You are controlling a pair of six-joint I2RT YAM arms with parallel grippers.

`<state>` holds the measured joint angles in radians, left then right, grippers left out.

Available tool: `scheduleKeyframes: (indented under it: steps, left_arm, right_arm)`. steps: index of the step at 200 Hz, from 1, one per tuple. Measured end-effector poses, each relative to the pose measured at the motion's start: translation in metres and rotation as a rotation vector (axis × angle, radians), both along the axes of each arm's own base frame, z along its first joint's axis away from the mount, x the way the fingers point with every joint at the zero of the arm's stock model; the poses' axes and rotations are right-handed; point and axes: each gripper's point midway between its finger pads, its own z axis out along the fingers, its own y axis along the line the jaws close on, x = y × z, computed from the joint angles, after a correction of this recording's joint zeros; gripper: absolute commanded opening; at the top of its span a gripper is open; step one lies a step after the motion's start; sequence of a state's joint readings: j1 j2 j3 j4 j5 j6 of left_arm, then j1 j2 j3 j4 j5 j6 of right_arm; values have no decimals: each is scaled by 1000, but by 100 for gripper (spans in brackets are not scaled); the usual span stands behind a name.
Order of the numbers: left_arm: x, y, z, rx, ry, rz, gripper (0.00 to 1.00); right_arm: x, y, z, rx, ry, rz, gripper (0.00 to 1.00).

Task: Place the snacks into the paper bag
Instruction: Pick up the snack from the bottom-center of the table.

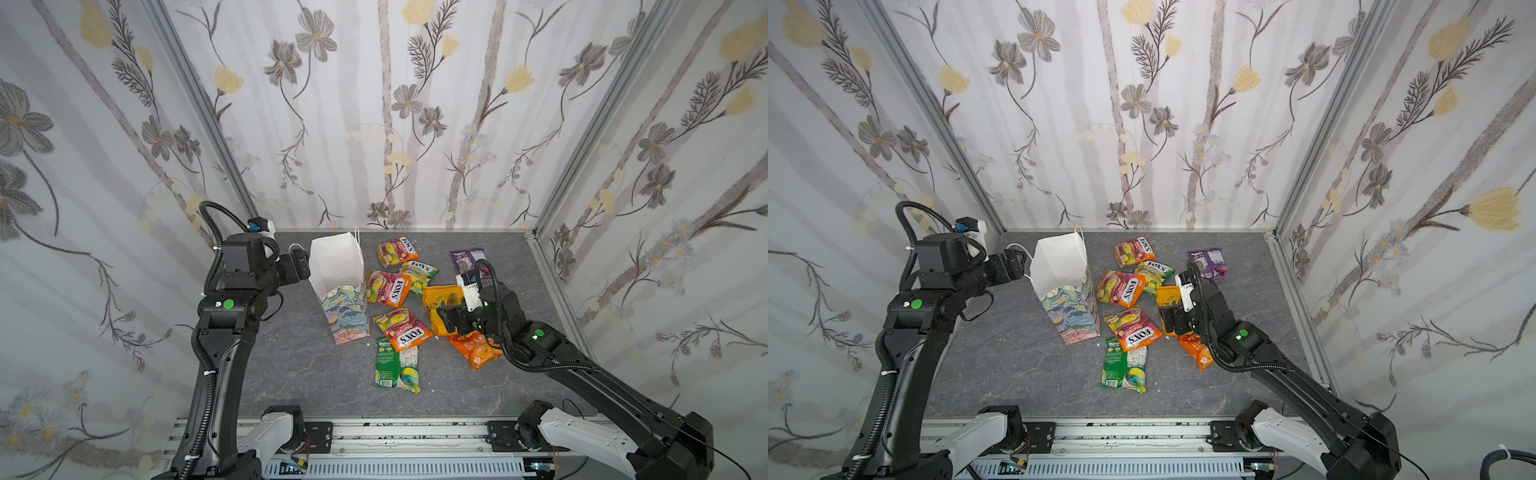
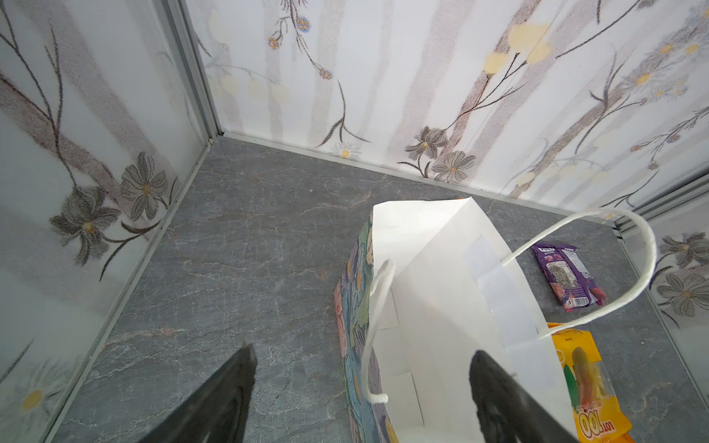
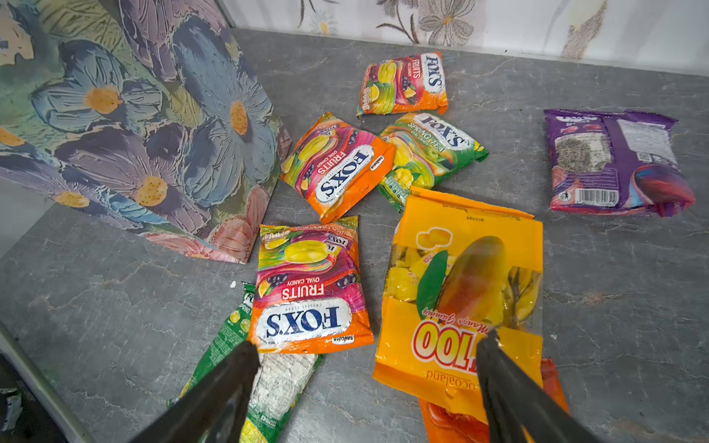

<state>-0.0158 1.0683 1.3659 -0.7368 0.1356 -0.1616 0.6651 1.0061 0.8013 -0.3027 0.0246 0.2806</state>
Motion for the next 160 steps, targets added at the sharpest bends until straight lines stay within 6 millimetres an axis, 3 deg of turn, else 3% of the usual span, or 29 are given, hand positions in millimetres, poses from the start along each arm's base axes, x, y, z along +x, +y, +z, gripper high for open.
scheduleKeyframes:
  steps: [28, 45, 56, 84, 130, 160]
  left_arm:
    - [4, -1, -5, -2, 17, -3, 77]
    - [8, -3, -8, -9, 27, -13, 62]
    - [10, -4, -9, -13, 24, -21, 50]
    - [17, -8, -8, -29, 12, -35, 42]
    - [20, -9, -3, -43, -10, -35, 10]
    - [22, -9, -3, -45, -22, -34, 2]
  right_arm:
    - [-6, -1, -4, 20, 22, 3, 84]
    - [-12, -3, -8, 39, 27, 8, 84]
    - [-19, -4, -16, 46, 50, 18, 83]
    - [-33, -3, -36, 60, 118, 42, 81]
    - [-63, -4, -79, 82, 280, 73, 80]
    - [-75, -3, -92, 130, 336, 71, 79]
